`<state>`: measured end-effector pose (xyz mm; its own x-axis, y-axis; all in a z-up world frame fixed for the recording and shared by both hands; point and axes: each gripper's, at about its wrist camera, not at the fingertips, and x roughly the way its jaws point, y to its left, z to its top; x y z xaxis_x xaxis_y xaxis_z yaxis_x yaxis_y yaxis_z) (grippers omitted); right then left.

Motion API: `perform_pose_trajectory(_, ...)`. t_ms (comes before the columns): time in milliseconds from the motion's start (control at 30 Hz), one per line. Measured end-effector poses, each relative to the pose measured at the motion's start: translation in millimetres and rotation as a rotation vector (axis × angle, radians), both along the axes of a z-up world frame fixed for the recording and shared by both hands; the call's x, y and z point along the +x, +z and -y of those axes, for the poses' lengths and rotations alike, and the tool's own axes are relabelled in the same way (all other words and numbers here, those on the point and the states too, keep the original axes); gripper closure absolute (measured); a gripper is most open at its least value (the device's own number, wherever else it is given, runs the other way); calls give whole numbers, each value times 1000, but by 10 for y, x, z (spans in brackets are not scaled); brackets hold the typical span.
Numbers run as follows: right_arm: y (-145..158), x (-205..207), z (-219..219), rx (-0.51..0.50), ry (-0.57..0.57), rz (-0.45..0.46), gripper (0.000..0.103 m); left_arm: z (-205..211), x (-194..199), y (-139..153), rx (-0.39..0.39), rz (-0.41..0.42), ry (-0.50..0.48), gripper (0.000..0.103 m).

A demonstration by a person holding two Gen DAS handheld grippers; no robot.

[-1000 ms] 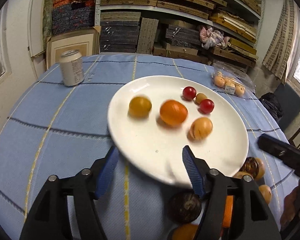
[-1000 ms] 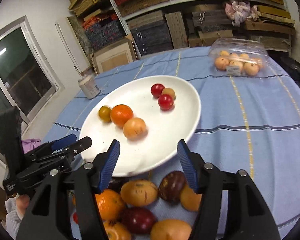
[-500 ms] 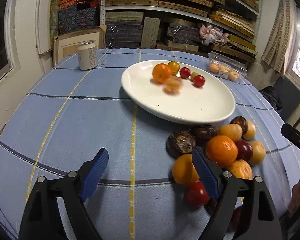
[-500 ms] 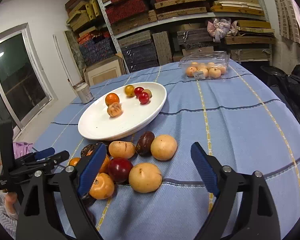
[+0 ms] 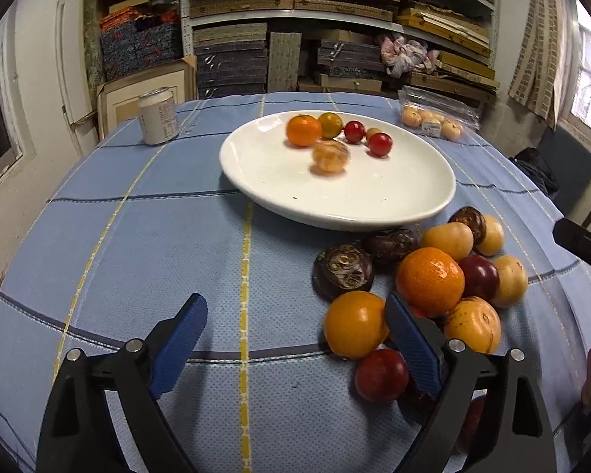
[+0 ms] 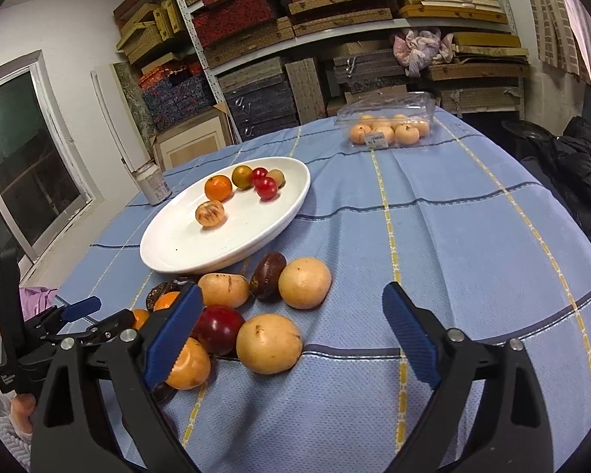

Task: Organize fruits
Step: 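Move both open tools back toward the remaining fruit cluster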

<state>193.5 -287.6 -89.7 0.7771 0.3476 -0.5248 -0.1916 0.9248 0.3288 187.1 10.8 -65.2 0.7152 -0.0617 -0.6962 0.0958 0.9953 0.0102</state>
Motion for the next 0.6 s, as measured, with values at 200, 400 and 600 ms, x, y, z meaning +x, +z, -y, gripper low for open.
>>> perform_pose_trajectory(200,-8,20,10,-2,-3,-7,12,134,31,-89,91,-12,-18,8)
perform_pose_trajectory(400,-16,41,33,2,-9,-15,11,-65,73,-116,97,-32,55,4)
perform_pose_trajectory(600,-17,42,61,24,-7,-22,11,-335,61,-147,36,-76,111,5)
